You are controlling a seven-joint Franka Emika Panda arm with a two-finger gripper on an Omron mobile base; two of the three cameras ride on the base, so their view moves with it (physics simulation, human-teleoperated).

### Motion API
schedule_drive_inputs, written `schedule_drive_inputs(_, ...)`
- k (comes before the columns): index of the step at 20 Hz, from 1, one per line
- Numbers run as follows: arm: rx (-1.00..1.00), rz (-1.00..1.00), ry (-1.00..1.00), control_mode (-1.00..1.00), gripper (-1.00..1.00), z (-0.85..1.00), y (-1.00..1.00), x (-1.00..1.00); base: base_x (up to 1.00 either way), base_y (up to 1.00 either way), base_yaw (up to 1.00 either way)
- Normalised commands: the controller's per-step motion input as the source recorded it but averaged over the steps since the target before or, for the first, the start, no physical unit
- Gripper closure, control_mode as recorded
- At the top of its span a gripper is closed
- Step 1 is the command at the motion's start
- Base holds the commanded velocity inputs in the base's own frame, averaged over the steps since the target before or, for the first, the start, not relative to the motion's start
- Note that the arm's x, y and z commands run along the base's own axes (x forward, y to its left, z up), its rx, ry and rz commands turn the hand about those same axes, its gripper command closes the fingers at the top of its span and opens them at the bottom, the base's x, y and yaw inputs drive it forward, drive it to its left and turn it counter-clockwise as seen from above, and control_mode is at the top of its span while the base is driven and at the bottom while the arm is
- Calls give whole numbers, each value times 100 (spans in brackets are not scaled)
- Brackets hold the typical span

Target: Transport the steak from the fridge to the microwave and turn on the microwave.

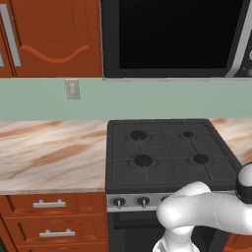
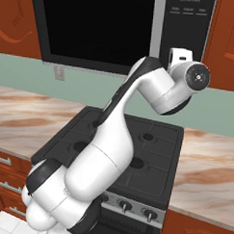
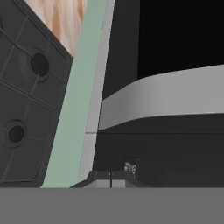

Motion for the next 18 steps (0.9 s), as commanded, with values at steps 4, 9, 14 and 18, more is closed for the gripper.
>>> schedule_drive_inputs(4, -1, 0, 0, -100, 100, -3, 0, 16, 0, 0, 0)
schedule_drive_inputs(9, -1, 0, 0, -100, 100, -6, 0, 28, 0, 0, 0)
schedule_drive_inputs(14, 0, 0, 0, -100, 100, 0, 0, 28, 0, 0, 0)
schedule_drive_inputs(18, -1, 0, 0, -100, 100, -2, 0, 30, 0, 0, 0)
